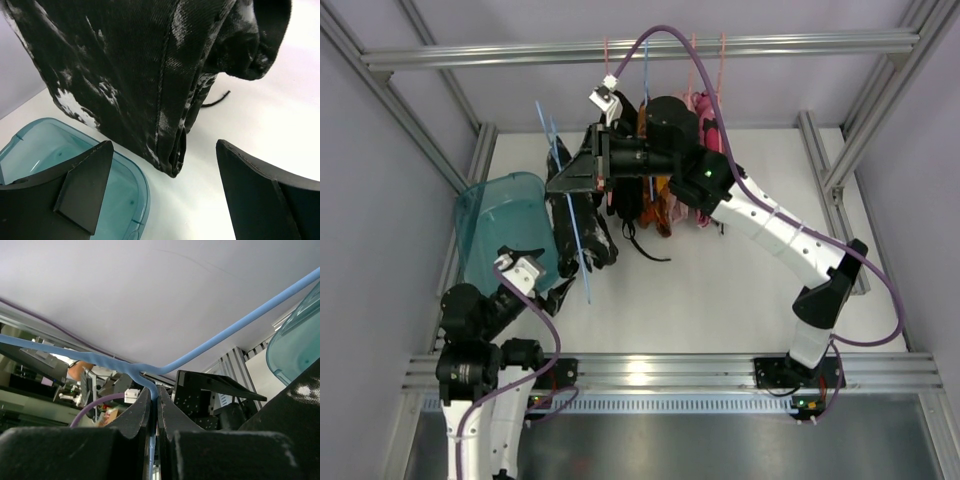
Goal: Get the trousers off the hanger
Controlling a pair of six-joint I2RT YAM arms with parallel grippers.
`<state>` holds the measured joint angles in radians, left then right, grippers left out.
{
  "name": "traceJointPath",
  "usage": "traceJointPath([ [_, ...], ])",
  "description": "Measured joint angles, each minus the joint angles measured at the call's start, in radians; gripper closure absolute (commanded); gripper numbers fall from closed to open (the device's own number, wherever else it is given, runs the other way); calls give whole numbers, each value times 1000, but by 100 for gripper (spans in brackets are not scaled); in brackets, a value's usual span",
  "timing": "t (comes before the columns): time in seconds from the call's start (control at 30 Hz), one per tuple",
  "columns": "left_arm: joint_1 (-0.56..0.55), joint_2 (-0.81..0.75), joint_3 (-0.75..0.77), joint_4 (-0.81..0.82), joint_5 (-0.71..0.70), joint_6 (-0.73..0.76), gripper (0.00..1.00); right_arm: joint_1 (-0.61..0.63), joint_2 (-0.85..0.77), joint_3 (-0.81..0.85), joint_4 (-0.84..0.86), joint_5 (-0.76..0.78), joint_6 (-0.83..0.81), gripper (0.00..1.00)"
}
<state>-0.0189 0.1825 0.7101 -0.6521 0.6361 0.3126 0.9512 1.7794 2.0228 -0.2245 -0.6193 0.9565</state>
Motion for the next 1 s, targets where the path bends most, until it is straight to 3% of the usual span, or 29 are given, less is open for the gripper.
traceJointPath([
  [0.43,2,126,-51,220,-77,-105,12,24,0,3,0,39,18,100],
  [0.73,3,116,-64,271,-50,-171,1,28,3,38,-1,54,18,100],
  [1.0,3,159,-65,341,-97,-216,3,29,4,40,0,64,17,100],
])
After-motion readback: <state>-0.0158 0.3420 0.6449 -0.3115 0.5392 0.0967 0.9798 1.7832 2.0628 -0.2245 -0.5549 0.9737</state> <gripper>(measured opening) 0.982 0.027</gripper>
